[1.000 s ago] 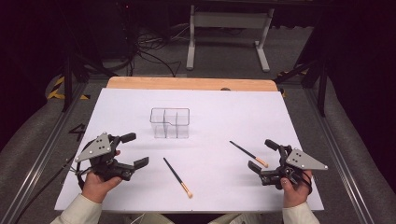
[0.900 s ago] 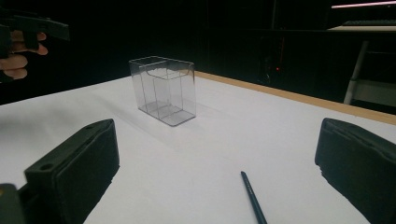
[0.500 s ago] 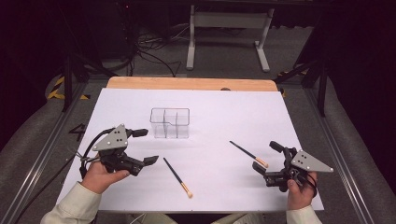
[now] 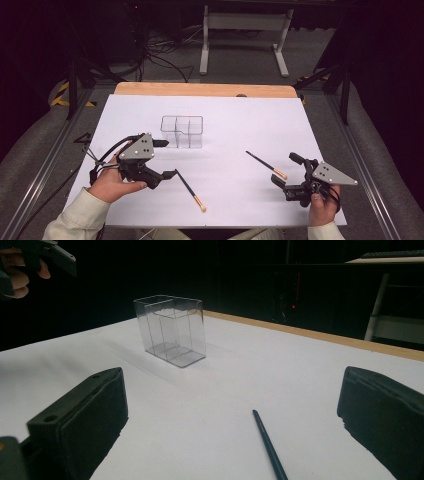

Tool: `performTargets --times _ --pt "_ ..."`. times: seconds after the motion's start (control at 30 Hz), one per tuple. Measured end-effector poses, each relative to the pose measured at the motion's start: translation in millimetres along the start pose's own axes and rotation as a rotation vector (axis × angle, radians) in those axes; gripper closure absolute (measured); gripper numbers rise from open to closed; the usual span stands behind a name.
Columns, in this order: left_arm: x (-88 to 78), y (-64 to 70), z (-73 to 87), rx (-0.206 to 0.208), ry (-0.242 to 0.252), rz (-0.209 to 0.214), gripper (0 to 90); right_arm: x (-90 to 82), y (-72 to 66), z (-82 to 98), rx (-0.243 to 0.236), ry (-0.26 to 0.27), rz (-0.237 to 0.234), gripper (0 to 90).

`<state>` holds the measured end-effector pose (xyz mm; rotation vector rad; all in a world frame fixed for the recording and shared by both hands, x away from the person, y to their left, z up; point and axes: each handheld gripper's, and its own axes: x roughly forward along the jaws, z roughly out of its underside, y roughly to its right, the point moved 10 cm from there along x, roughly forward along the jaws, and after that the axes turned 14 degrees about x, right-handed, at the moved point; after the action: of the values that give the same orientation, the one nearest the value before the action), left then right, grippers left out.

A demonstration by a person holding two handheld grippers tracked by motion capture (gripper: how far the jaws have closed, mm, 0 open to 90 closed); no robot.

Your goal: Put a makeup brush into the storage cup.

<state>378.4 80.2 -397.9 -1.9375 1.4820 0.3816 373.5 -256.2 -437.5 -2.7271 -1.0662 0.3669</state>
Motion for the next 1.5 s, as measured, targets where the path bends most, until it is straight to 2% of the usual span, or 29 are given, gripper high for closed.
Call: performTargets --times 0.23,0.37,0.5,0.83,1.0,1.17,1.4,1.5 --pt "10.4 0.2 -3.4 0.044 -0.047 0.032 12.9 -3.5 1.8 2.7 0.014 -0.002 0.012 0.2" --pt "17.5 2.0 -5.1 0.078 -0.097 0.048 13.2 -4.7 3.1 3.1 0.018 0.0 0.014 0.2" --pt "17.2 3.4 -4.2 0.096 -0.132 0.061 13.2 -4.3 2.7 3.9 0.02 -0.003 0.01 0.2" --pt "20.6 5.6 -1.0 0.096 -0.184 0.103 13.7 -3.4 2.4 5.3 0.019 -0.011 0.006 0.2" --pt "25.0 7.0 0.4 0.126 -0.221 0.116 13.6 -3.4 2.8 6.4 0.017 -0.018 0.01 0.2" --pt "28.5 5.2 5.4 0.126 -0.255 0.127 13.6 -2.6 2.6 7.6 0.015 -0.024 0.007 0.2" --pt "36.8 7.5 5.5 0.138 -0.263 0.14 13.2 -2.6 3.7 8.4 0.014 -0.027 0.012 0.2" --pt "42.7 11.0 6.1 0.161 -0.268 0.146 14.4 -2.8 3.3 8.0 0.012 -0.026 0.011 0.2"
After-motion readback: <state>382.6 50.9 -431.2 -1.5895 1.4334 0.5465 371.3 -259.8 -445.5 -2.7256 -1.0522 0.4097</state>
